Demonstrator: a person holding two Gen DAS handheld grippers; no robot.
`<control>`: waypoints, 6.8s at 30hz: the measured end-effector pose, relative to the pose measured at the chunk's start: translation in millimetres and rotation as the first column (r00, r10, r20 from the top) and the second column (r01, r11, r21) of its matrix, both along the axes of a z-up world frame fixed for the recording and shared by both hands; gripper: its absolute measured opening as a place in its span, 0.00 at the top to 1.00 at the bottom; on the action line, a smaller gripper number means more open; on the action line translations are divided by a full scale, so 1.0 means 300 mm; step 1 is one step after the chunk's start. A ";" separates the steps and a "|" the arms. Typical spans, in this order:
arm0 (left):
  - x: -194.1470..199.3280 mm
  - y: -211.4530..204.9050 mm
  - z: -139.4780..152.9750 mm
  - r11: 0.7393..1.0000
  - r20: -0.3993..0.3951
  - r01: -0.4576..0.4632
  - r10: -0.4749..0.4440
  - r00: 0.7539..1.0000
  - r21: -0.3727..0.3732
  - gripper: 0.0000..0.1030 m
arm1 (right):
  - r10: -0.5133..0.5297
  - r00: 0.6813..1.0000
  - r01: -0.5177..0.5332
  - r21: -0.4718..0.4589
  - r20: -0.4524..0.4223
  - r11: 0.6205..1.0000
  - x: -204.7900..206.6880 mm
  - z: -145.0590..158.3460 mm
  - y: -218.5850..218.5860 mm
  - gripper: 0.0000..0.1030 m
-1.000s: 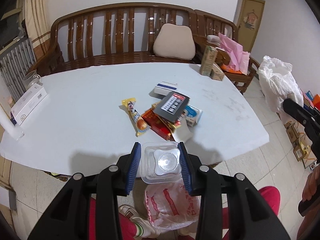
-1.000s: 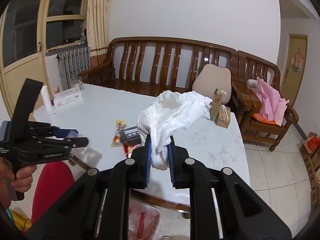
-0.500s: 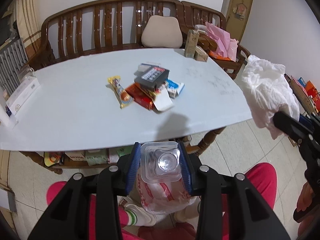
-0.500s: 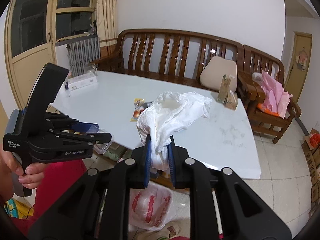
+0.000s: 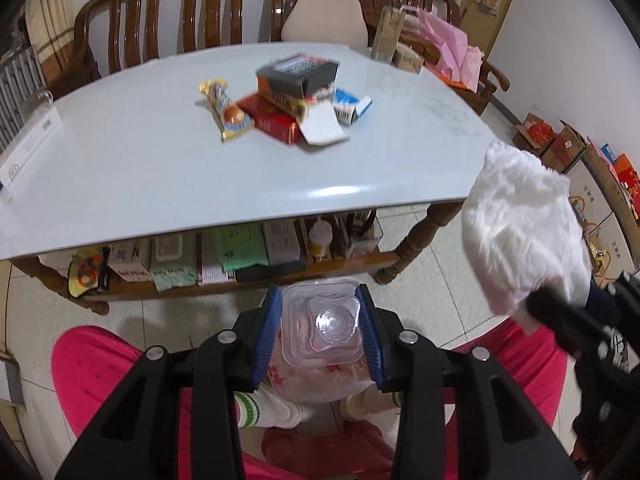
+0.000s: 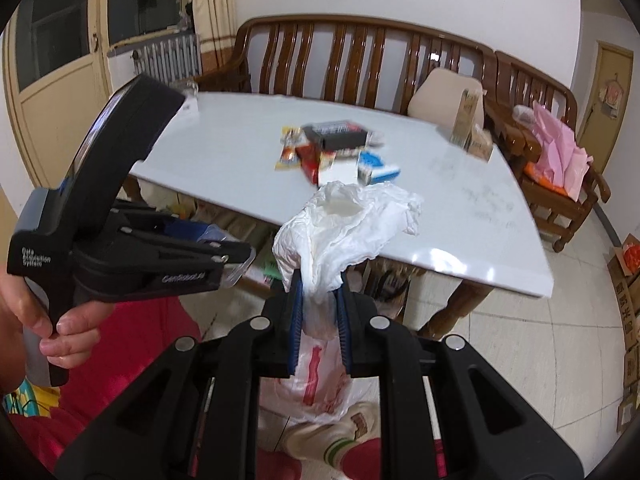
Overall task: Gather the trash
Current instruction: 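Carry the lid and tissue down over the white-and-red trash bag with both tools, then open both grippers to drop the lid and tissue into the bag, then raise both tools back over the table toward the remaining items, then grasp the yellow snack wrapper with the left gripper while the right gripper grasps the black box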
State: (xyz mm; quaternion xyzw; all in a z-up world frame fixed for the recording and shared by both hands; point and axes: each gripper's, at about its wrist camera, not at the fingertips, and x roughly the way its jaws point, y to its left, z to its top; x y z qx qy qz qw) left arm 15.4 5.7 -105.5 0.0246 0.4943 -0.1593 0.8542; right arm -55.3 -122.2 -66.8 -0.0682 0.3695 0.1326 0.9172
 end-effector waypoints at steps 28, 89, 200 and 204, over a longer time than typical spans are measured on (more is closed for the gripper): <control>0.163 -0.036 -0.438 0.998 -0.284 -0.059 0.058 0.957 0.003 0.64 | -0.052 0.944 0.056 0.002 -0.325 0.998 0.090 -0.487 0.001 0.85; 0.404 -0.097 -1.118 0.984 -0.666 -0.087 0.169 0.727 0.154 0.34 | -0.050 0.691 0.151 0.076 -0.721 0.986 0.346 -1.101 0.049 0.48; 0.953 0.174 0.037 0.977 -0.382 -0.214 0.199 0.903 0.004 0.09 | 0.443 0.861 -0.451 0.027 -0.248 0.892 0.951 0.037 0.134 0.07; 0.966 0.180 0.013 0.972 -0.393 -0.234 0.214 0.894 -0.002 0.09 | 0.454 0.850 -0.467 0.017 -0.267 0.884 0.978 -0.005 0.144 0.07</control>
